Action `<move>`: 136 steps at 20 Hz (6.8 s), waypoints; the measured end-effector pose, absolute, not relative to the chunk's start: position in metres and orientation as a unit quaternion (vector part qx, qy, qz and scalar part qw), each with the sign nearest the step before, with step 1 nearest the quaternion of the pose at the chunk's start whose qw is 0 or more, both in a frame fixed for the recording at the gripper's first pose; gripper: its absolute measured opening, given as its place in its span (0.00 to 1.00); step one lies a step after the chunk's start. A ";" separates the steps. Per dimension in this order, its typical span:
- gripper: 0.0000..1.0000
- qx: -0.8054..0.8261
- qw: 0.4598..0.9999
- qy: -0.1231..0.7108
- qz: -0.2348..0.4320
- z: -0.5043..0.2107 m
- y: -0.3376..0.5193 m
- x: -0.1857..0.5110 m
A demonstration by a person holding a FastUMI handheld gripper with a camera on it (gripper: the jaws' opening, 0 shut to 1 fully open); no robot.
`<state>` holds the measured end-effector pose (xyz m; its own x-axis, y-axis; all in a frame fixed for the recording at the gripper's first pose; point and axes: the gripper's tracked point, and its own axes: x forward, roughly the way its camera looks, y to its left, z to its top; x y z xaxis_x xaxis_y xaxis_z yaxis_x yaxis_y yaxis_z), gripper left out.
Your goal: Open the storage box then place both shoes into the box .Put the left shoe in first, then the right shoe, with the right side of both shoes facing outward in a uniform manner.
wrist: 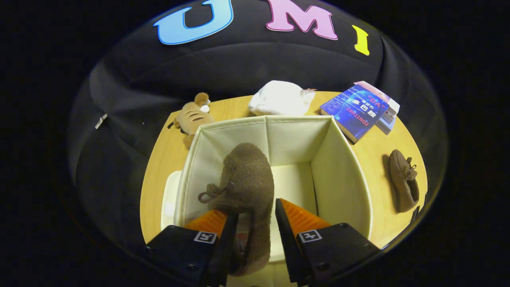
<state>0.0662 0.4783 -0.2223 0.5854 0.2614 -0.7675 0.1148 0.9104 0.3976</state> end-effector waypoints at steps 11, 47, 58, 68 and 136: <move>0.99 0.187 0.851 0.483 0.089 -0.233 0.480 0.040; 0.98 0.062 0.920 0.377 0.085 -0.332 0.065 -0.031; 0.75 0.064 0.903 0.419 0.068 -0.419 0.055 0.001; 0.07 0.100 0.892 0.437 0.068 -0.430 0.072 0.007; 0.98 0.131 0.950 0.276 0.059 -0.124 0.330 0.042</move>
<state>0.0418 0.3301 -0.1240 0.8409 0.1846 -0.5087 -0.0399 0.9586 0.2819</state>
